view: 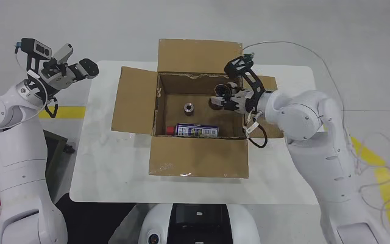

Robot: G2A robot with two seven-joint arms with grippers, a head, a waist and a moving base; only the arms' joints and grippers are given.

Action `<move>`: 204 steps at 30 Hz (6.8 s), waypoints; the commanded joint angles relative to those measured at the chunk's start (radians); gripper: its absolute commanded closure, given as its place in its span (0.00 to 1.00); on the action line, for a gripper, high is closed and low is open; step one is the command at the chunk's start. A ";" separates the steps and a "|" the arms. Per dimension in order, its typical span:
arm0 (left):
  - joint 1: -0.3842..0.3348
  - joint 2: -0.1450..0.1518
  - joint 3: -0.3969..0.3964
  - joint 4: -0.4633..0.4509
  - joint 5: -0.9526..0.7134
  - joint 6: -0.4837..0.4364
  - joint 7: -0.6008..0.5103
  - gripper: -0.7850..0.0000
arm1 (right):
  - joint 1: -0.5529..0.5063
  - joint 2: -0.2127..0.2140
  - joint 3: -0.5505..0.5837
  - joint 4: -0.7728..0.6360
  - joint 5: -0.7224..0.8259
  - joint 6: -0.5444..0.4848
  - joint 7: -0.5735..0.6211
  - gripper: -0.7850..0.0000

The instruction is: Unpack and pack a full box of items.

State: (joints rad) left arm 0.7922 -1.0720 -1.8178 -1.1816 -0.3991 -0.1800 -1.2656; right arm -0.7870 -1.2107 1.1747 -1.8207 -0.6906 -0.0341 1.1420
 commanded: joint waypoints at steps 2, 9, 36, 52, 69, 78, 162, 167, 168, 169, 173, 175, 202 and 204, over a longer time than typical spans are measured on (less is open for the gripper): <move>0.000 0.000 0.000 0.000 0.000 0.000 0.000 0.00 | -0.015 0.005 0.021 -0.019 -0.016 0.003 -0.010 1.00; 0.000 0.000 0.000 0.000 0.000 0.000 0.000 0.00 | -0.039 0.017 0.078 -0.049 -0.017 0.020 -0.019 1.00; 0.000 0.000 0.000 0.000 0.000 0.000 0.000 0.00 | -0.165 0.080 0.403 -0.020 -0.137 0.050 -0.078 1.00; 0.000 0.000 0.000 0.000 0.000 0.000 0.000 0.00 | -0.272 0.100 0.520 0.122 -0.180 0.028 -0.278 1.00; 0.000 0.000 0.000 0.000 0.000 0.000 0.000 0.00 | -0.369 0.111 0.528 0.216 -0.263 0.080 -0.342 1.00; 0.000 0.000 0.000 0.000 0.000 0.000 0.000 0.00 | -0.417 0.109 0.515 0.235 -0.247 0.101 -0.371 1.00; 0.000 0.000 0.000 0.000 0.000 0.000 0.000 0.00 | -0.119 0.086 0.075 -0.102 0.019 -0.137 -0.310 0.00; 0.000 0.000 0.000 0.000 0.000 0.000 0.000 0.00 | -0.066 0.076 0.004 -0.067 0.040 -0.140 -0.286 0.00; 0.000 0.000 0.000 0.000 0.000 0.000 0.000 0.00 | -0.054 0.074 -0.011 -0.056 0.047 -0.143 -0.280 0.00; 0.000 0.000 0.000 0.000 0.000 0.000 0.000 0.00 | -0.041 0.071 -0.026 -0.047 0.047 -0.146 -0.276 0.00; 0.000 0.000 0.000 0.000 0.000 0.000 0.000 0.00 | 0.011 0.059 -0.107 -0.005 0.051 -0.163 -0.234 0.00; 0.000 0.000 0.000 0.000 0.000 0.000 0.000 0.00 | 0.037 0.053 -0.145 0.016 0.056 -0.166 -0.210 0.00; 0.000 0.000 0.000 0.000 0.000 0.000 0.000 0.00 | 0.301 -0.078 -0.499 0.415 -0.034 -0.176 -0.266 0.00; 0.000 0.000 0.000 0.000 0.000 0.000 0.000 0.00 | 0.316 -0.089 -0.518 0.448 -0.033 -0.179 -0.266 0.00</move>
State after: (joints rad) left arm 0.7922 -1.0720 -1.8178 -1.1816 -0.3991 -0.1800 -1.2656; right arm -0.4777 -1.2953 0.6649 -1.3877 -0.7233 -0.2122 0.8763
